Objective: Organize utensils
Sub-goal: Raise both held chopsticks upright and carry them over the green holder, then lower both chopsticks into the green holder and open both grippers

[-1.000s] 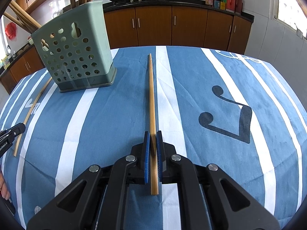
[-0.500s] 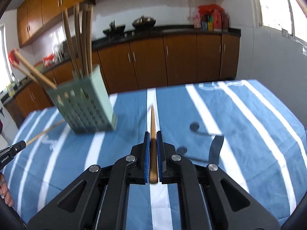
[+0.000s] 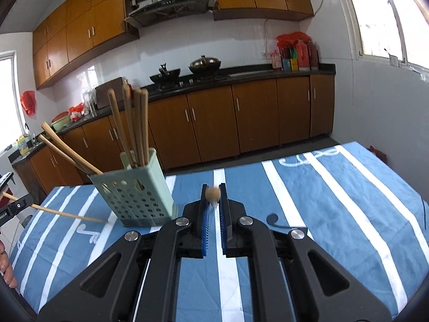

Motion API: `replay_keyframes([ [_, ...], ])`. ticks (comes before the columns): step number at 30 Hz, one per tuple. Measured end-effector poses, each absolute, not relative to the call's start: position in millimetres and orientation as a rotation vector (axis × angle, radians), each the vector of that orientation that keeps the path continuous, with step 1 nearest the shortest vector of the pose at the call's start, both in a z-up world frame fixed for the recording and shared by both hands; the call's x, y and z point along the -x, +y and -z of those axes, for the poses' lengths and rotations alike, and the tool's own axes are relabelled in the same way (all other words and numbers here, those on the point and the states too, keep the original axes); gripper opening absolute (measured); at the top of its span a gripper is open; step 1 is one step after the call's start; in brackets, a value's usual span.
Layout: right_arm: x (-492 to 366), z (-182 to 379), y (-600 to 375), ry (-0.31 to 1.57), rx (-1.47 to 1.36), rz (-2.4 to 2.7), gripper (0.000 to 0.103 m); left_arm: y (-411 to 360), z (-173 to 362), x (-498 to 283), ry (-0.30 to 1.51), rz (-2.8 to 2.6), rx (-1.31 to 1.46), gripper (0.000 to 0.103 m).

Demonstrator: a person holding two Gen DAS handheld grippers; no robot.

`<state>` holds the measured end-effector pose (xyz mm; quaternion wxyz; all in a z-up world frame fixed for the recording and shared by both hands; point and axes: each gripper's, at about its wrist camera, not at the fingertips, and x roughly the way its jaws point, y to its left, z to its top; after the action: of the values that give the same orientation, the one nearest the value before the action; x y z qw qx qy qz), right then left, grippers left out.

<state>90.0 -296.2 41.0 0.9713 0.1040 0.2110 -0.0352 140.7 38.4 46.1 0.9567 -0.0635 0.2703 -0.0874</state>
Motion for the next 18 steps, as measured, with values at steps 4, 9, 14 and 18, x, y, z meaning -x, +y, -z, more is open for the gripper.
replay_keyframes([
  [4,-87,-63,-295,0.382,-0.205,0.045,0.007,36,-62,-136,0.527,0.221,0.126,0.007],
  [9,-80,-101,-291,0.309,-0.226,-0.03,0.007,27,-89,-129,0.484,0.297,0.124,0.007],
  [14,-75,-135,-282,0.227,-0.248,-0.115,0.007,12,-117,-126,0.416,0.347,0.124,0.007],
  [18,-77,-165,-265,0.125,-0.231,-0.159,0.007,-3,-143,-131,0.338,0.367,0.129,0.007],
])
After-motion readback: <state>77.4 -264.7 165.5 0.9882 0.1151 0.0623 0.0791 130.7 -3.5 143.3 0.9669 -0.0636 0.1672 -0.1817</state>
